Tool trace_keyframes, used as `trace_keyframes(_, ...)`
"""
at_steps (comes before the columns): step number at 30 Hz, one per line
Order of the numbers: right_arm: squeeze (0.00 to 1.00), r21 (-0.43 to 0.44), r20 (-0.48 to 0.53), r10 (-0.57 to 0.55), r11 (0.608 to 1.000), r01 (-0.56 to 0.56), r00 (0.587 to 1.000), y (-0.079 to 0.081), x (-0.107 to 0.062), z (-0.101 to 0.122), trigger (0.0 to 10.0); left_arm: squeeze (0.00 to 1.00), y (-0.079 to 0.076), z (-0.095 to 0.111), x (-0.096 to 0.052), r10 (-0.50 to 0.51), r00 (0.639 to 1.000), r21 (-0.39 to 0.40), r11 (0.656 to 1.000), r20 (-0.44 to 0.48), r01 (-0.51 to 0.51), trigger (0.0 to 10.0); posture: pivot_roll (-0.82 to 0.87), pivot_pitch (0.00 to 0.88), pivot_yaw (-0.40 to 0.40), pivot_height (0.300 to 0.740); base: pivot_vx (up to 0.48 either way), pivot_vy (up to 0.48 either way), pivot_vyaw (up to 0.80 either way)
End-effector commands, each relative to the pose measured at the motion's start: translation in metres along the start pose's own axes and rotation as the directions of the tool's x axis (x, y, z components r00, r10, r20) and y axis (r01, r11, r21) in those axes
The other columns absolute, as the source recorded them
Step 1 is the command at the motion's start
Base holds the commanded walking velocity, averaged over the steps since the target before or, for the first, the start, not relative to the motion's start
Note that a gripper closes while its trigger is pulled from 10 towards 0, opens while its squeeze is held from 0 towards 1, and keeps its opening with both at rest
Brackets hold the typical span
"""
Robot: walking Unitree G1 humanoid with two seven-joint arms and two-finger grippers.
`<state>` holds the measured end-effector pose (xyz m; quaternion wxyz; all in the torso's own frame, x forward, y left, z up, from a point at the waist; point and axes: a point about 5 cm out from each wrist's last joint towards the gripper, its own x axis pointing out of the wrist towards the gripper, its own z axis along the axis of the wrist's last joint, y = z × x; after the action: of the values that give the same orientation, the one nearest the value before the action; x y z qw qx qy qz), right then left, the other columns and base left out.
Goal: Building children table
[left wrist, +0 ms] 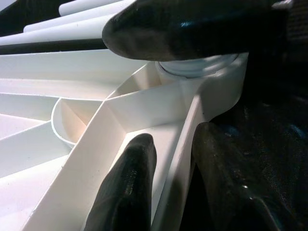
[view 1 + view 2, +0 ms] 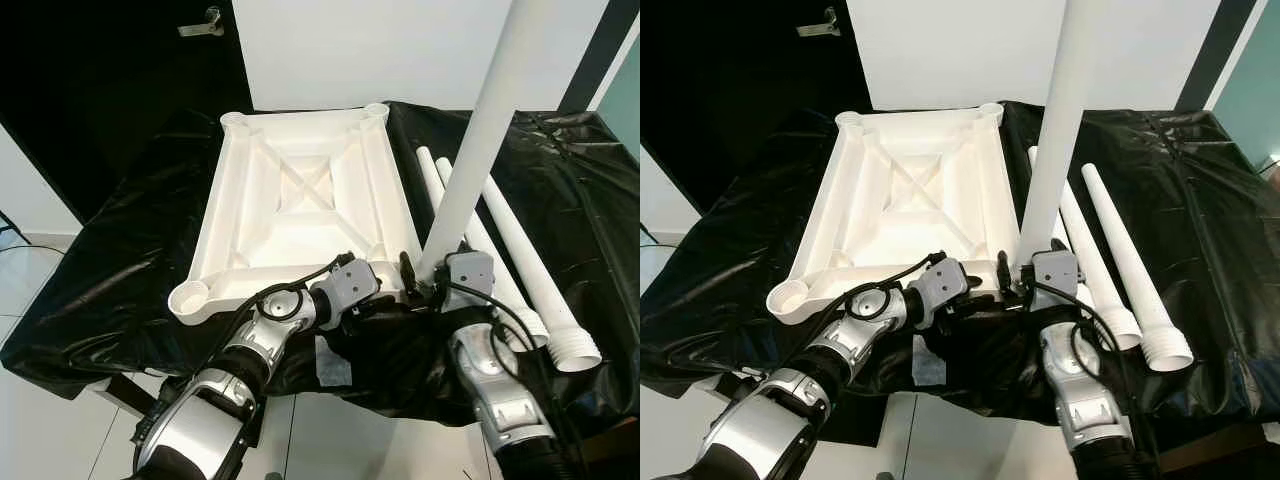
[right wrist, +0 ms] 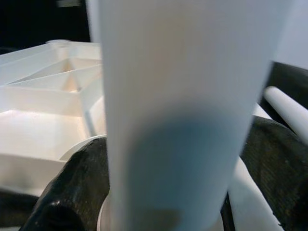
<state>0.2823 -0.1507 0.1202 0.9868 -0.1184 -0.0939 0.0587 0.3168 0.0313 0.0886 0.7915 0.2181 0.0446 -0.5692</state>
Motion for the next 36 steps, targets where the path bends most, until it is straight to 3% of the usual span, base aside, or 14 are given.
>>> trace_keyframes(1,0.00,-0.035,0.069,-0.034,0.999,0.036,0.997,-0.023,0.004,0.012,10.0,0.00,-0.022,-0.041,-0.011,-0.089,0.986,-0.121,0.990,-0.143,0.072,10.0,-0.06,0.000,0.034,0.740,0.000,0.000,0.00)
trace_keyframes(3,0.00,-0.048,0.079,-0.006,0.999,0.010,0.997,-0.028,0.005,0.015,10.0,0.00,-0.022,-0.040,-0.010,-0.089,0.986,-0.121,0.990,-0.142,0.072,10.0,-0.06,0.000,0.034,0.740,0.000,0.000,0.00)
trace_keyframes(5,0.00,-0.027,0.051,0.162,0.987,-0.161,0.986,-0.032,0.004,0.014,10.0,0.00,-0.022,-0.041,-0.010,-0.090,0.986,-0.124,0.990,-0.141,0.073,10.0,-0.06,0.000,0.031,0.740,0.000,0.000,0.00)
trace_keyframes(6,0.00,-0.027,0.051,0.162,0.987,-0.161,0.986,-0.032,0.004,0.014,10.0,0.00,-0.022,-0.041,-0.010,-0.090,0.986,-0.124,0.990,-0.141,0.073,10.0,-0.06,0.000,0.031,0.740,0.000,0.000,0.00)
trace_keyframes(8,0.00,-0.028,0.018,0.303,0.953,-0.302,0.953,-0.034,0.001,0.011,10.0,0.00,-0.023,-0.041,-0.011,-0.093,0.986,-0.126,0.989,-0.140,0.076,10.0,-0.06,0.000,0.031,0.740,0.000,0.000,0.00)
trace_keyframes(12,0.00,-0.069,0.001,0.343,0.937,-0.342,0.939,-0.043,0.005,0.010,10.0,0.00,-0.023,-0.041,-0.011,-0.104,0.985,-0.127,0.988,-0.139,0.087,10.0,-0.06,0.000,0.035,0.740,0.000,0.000,0.00)
trace_keyframes(13,0.00,-0.079,0.008,0.358,0.931,-0.356,0.934,-0.047,0.012,0.015,0.0,0.00,-0.022,-0.041,-0.011,-0.109,0.984,-0.127,0.988,-0.138,0.092,10.0,-0.06,0.000,0.038,0.740,0.000,0.000,0.00)
trace_keyframes(17,0.00,-0.084,0.004,0.418,0.905,-0.417,0.908,-0.050,0.022,0.021,0.0,0.00,-0.021,-0.039,-0.011,-0.113,0.984,-0.125,0.988,-0.136,0.096,10.0,-0.06,0.000,0.038,0.740,0.000,0.000,0.00)
trace_keyframes(22,0.00,-0.039,-0.043,0.478,0.877,-0.479,0.878,-0.051,0.022,0.013,0.0,0.00,-0.020,-0.039,-0.011,-0.108,0.985,-0.121,0.988,-0.135,0.092,10.0,-0.05,0.000,0.036,0.740,0.000,0.000,0.00)
trace_keyframes(28,0.00,0.022,-0.065,0.482,0.876,-0.482,0.874,-0.053,0.020,0.007,0.0,0.00,-0.019,-0.039,-0.012,-0.105,0.985,-0.121,0.989,-0.137,0.088,10.0,-0.05,0.000,0.033,0.740,0.000,0.000,0.00)
trace_keyframes(32,0.00,0.098,-0.050,0.391,0.918,-0.385,0.919,-0.056,0.022,0.006,0.0,0.00,-0.019,-0.040,-0.012,-0.105,0.985,-0.121,0.989,-0.138,0.089,10.0,-0.05,0.000,0.033,0.740,0.000,0.000,0.00)
trace_keyframes(34,0.00,0.134,-0.039,0.199,0.972,-0.193,0.979,-0.037,0.012,0.003,0.0,0.00,-0.019,-0.039,-0.012,-0.102,0.986,-0.121,0.989,-0.136,0.086,10.0,-0.04,0.000,0.026,0.740,0.000,0.000,0.00)
trace_keyframes(36,0.00,0.142,-0.040,0.138,0.981,-0.131,0.990,-0.029,0.006,0.001,0.0,0.00,-0.019,-0.039,-0.012,-0.099,0.986,-0.121,0.989,-0.135,0.083,10.0,-0.04,0.000,0.026,0.740,0.000,0.000,0.00)
